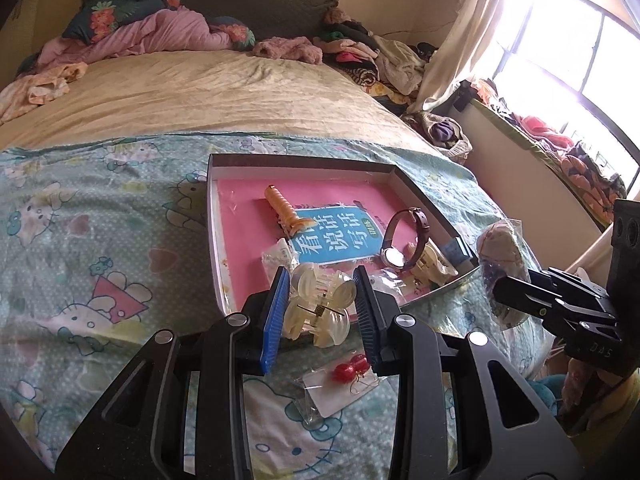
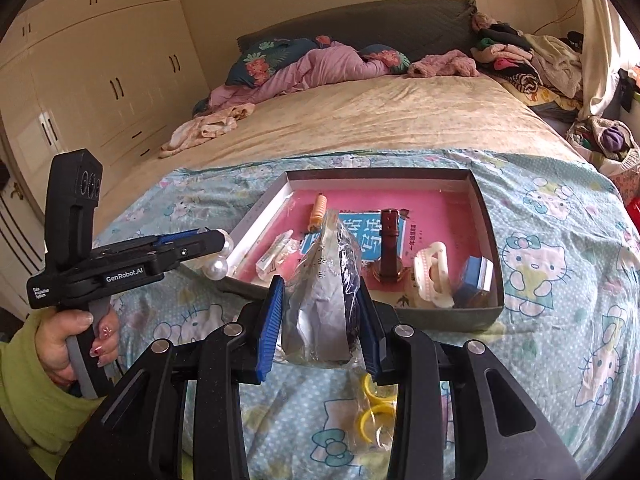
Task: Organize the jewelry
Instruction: 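Carry the bag over the box with the right gripper while the left carries the pearl clip there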
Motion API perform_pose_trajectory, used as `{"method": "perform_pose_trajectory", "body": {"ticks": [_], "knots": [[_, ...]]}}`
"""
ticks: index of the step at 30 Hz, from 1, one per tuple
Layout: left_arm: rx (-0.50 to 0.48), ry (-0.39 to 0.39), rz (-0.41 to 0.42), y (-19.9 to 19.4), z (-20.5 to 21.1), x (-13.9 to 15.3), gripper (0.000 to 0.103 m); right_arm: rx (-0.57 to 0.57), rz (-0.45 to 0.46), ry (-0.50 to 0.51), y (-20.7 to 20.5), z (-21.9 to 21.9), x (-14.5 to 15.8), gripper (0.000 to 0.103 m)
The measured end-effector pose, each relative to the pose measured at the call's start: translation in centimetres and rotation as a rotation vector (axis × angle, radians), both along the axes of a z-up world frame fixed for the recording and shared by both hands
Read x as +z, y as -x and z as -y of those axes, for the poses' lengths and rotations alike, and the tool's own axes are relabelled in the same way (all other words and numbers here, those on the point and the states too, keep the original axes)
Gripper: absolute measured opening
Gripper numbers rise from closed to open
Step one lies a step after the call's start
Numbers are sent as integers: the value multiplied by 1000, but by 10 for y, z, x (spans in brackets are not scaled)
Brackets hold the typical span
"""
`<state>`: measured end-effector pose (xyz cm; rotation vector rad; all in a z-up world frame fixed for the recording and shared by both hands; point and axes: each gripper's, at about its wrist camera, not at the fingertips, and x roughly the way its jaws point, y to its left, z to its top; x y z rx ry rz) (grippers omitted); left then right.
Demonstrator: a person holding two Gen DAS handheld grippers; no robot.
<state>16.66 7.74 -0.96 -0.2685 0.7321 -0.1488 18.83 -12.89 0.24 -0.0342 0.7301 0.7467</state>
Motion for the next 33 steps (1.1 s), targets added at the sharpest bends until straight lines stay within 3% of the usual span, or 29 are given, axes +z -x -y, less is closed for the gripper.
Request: {"method": "perform_pose_trajectory", "body": {"ticks": [13, 29, 33], "knots": [[23, -26, -7, -28, -9, -4, 25, 30, 7, 2, -23, -30, 4, 33], [40, -43, -42, -56, -12, -20, 25, 17, -35, 55, -61, -46, -22, 33], [44, -90, -39, -59, -8, -23, 25, 13, -50, 66, -68, -49, -30, 33]]}}
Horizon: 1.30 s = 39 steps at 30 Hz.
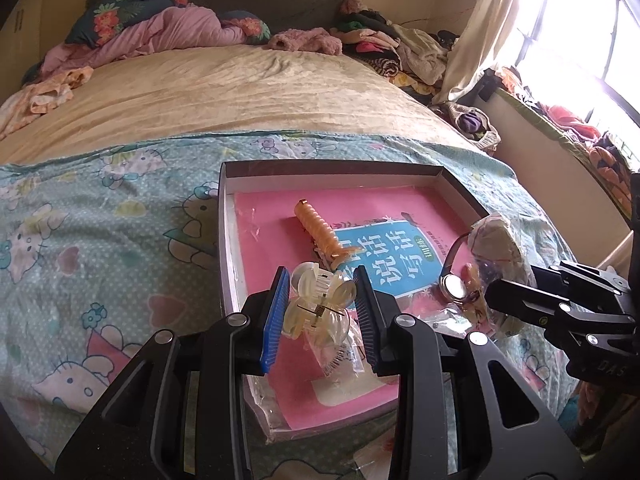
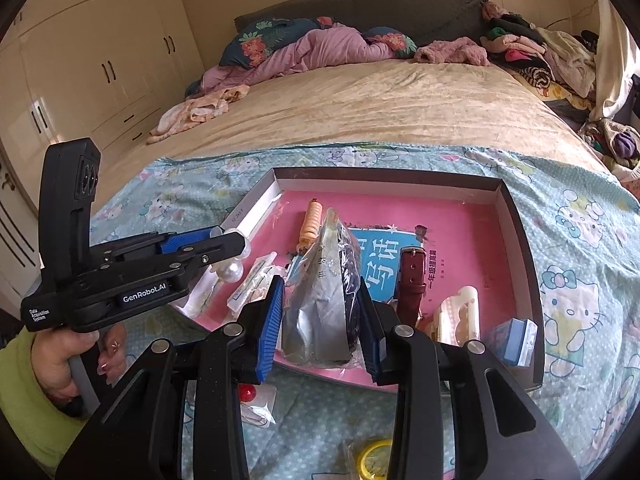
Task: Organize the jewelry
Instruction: 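Carry the bag over the box with the right gripper while the left carries the pearl clip there, then open both grippers to release the bag and pearl clip into the box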
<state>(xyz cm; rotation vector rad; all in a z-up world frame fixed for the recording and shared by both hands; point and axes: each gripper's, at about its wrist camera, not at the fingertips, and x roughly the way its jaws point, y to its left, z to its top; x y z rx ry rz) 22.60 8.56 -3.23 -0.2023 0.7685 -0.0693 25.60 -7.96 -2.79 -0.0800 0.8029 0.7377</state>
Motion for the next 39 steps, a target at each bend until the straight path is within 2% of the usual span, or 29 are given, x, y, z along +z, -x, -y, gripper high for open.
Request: {"method": "perform_pose_trajectory", "body": {"ticks": [14, 26, 30, 39], "knots": [[9, -9, -16, -8, -2, -9, 25, -35, -39, 36, -10, -3, -26, 33], [9, -8, -15, -9, -2, -10, 25, -49, -34, 31, -9, -2, -25, 35], [8, -7, -17, -10, -3, -10, 25, -55, -25, 4, -5, 4, -18, 42], [11, -17, -14, -7, 3, -11, 26, -79, -15, -41, 9, 19, -8, 67]]}}
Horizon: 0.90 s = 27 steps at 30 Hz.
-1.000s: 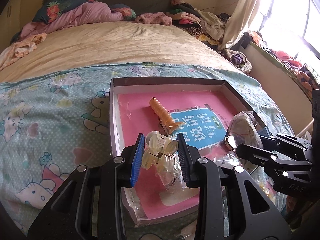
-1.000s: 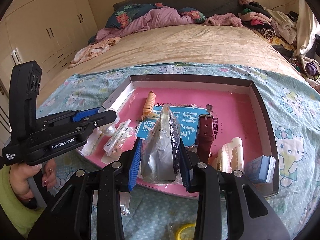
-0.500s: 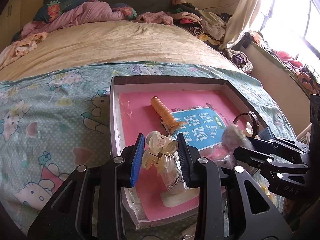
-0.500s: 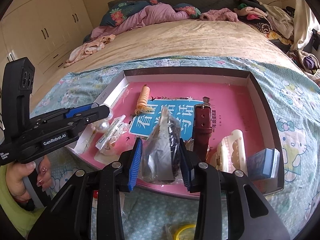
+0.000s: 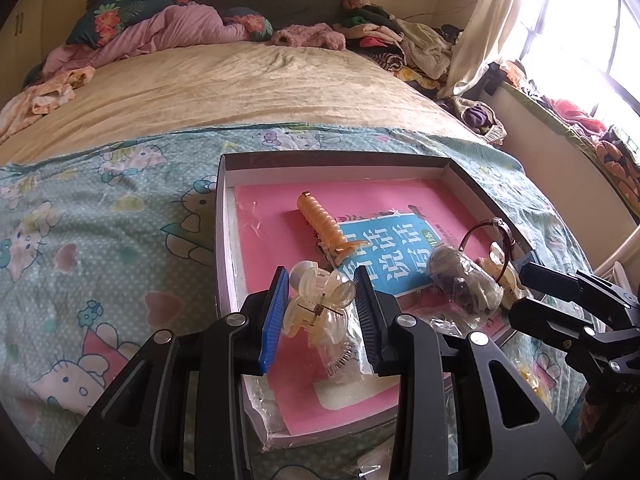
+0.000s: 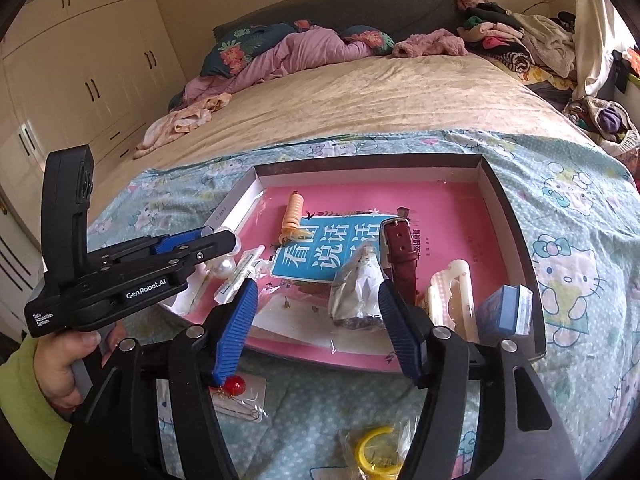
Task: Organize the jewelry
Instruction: 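Open both grippers to release the bag and pearl clip into the box, then withdraw both grippers and move them toward the earring card and bangle bag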
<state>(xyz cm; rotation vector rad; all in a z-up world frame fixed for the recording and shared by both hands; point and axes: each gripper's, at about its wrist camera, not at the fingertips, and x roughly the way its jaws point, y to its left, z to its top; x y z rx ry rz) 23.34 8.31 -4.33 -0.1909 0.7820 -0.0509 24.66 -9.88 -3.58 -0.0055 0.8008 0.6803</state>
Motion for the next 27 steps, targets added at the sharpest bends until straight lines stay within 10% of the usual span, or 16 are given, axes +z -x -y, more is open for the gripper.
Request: {"method": "perform_pose_trajectory", "body": {"ticks": [27], "knots": [[-2, -5, 71, 30, 14, 42, 80, -94, 61, -85, 25, 42, 32, 90]]}}
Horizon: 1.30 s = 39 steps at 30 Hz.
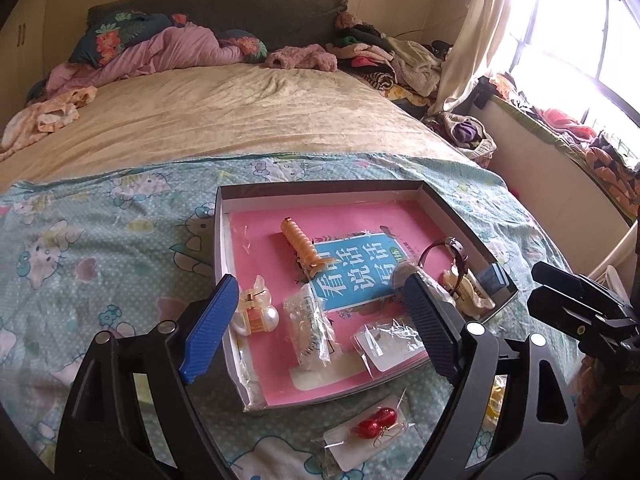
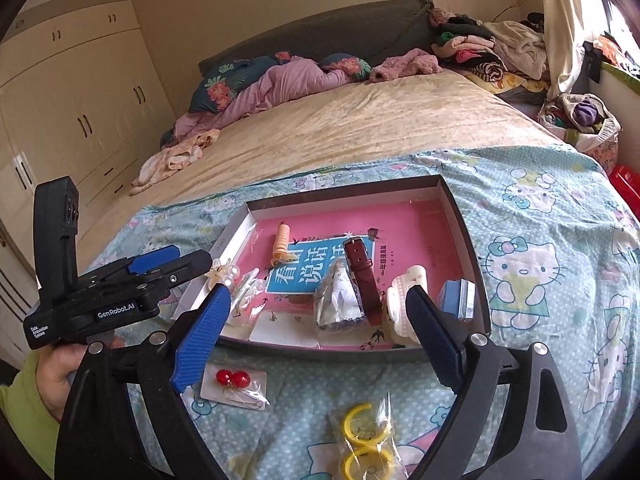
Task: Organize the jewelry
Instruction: 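Withdraw both grippers and move them toward the earring card and bangle bag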
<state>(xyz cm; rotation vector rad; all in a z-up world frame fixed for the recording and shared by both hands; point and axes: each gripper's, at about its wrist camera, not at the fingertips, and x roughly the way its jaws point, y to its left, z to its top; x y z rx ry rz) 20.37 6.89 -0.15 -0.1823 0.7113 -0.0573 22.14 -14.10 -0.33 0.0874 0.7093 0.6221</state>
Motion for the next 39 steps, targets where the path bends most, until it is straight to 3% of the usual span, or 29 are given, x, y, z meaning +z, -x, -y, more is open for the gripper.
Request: {"method": "perform_pose_trajectory", "body": {"ticks": [6, 19, 30, 39], "knots": [[-7, -6, 29, 10, 5, 14, 93, -18, 35, -18, 9, 10, 14, 93], [-22, -20, 49, 35, 14, 25, 93, -15, 73, 20, 36, 26, 25, 96], [-58, -22, -72, 53, 23, -18, 93, 12, -68, 145, 48, 33, -28, 97], [-64, 70, -209, 57, 24, -62, 93, 51, -144, 289, 48, 16, -68, 97]]}}
